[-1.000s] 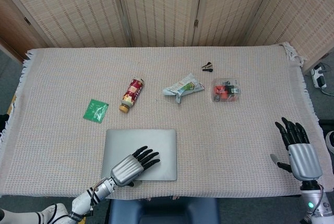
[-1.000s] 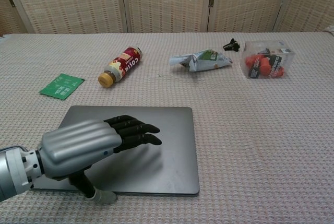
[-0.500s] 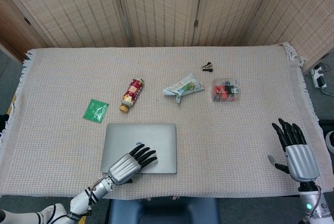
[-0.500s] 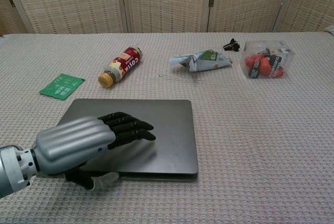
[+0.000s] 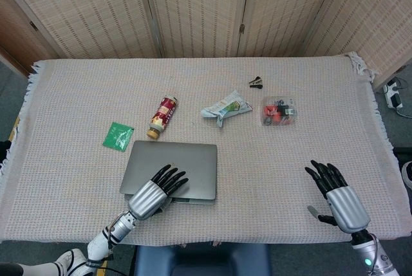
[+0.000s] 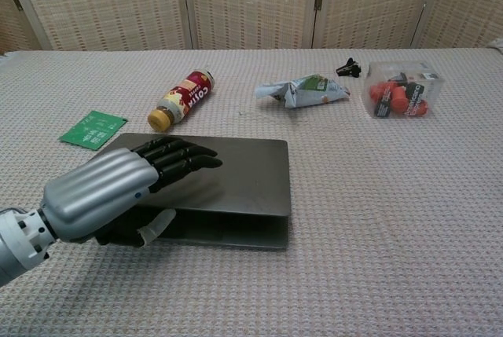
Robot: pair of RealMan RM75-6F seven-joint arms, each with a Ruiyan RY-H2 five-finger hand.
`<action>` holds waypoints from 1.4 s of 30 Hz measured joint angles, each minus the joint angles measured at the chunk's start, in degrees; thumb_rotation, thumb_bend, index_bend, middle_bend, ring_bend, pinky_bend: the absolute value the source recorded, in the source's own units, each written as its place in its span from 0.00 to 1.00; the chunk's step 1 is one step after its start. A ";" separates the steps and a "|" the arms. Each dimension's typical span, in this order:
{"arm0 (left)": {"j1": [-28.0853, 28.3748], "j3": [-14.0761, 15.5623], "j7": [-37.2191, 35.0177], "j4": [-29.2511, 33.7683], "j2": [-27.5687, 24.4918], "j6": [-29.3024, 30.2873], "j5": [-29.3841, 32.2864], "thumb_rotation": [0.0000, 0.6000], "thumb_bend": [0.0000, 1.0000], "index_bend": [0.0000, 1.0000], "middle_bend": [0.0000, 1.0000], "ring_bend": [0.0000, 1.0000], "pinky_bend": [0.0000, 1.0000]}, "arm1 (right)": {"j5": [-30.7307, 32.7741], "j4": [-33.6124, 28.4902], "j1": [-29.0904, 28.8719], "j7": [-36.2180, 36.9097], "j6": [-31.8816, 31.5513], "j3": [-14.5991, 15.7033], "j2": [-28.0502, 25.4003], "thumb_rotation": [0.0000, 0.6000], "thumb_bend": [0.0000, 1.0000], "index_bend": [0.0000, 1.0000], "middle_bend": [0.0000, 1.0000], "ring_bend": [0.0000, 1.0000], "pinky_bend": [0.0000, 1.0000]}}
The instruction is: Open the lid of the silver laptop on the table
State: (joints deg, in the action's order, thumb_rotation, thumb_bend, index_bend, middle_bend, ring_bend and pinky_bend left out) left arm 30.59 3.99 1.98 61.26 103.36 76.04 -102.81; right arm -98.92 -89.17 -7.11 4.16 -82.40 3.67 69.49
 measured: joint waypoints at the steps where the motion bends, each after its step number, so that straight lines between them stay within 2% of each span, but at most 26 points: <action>1: 0.13 -0.57 -0.62 -0.68 0.46 0.75 -0.07 1.00 0.71 0.10 0.10 0.05 0.00 | -0.91 -0.08 -0.56 0.54 0.89 0.60 -0.07 1.00 0.53 0.00 0.01 0.10 0.01; 5: 1.00 -2.62 -1.52 -1.48 1.15 2.37 0.07 1.00 0.75 0.10 0.10 0.05 0.00 | -3.64 -0.33 -2.87 1.88 4.67 2.47 -0.08 1.00 0.70 0.00 0.04 0.12 0.03; 10: 2.40 -5.00 -1.62 -0.52 0.91 2.84 1.14 1.00 0.76 0.10 0.10 0.05 0.00 | -6.28 -0.79 -6.77 3.66 10.78 4.44 0.82 1.00 0.77 0.00 0.08 0.12 0.03; 17: 3.19 -6.03 -0.29 1.69 -0.16 2.64 2.33 1.00 0.76 0.10 0.10 0.05 0.00 | -7.76 -1.48 -13.02 3.68 18.92 4.88 4.20 1.00 0.78 0.00 0.05 0.09 0.02; 22: 3.46 -6.03 0.86 2.78 -0.53 2.46 2.61 1.00 0.76 0.10 0.10 0.05 0.00 | -7.25 -1.36 -17.32 2.07 23.58 3.02 8.31 1.00 0.78 0.00 0.04 0.08 0.00; 31: 3.77 -6.11 2.34 4.33 -1.40 2.12 3.25 1.00 0.76 0.10 0.10 0.05 0.00 | -4.39 2.40 -23.81 0.01 29.28 -1.08 16.23 1.00 0.78 0.00 0.02 0.07 0.00; 42: 4.18 -6.00 3.93 5.56 -1.63 1.30 3.80 1.00 0.76 0.10 0.10 0.05 0.00 | -1.46 7.59 -28.70 -3.54 34.14 -2.18 22.61 1.00 0.78 0.00 0.03 0.07 0.00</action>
State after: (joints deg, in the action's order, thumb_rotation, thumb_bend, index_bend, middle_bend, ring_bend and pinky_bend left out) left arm 34.77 -2.01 5.90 66.83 101.73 77.34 -99.01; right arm -100.38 -81.58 -35.81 0.62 -48.25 1.49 92.10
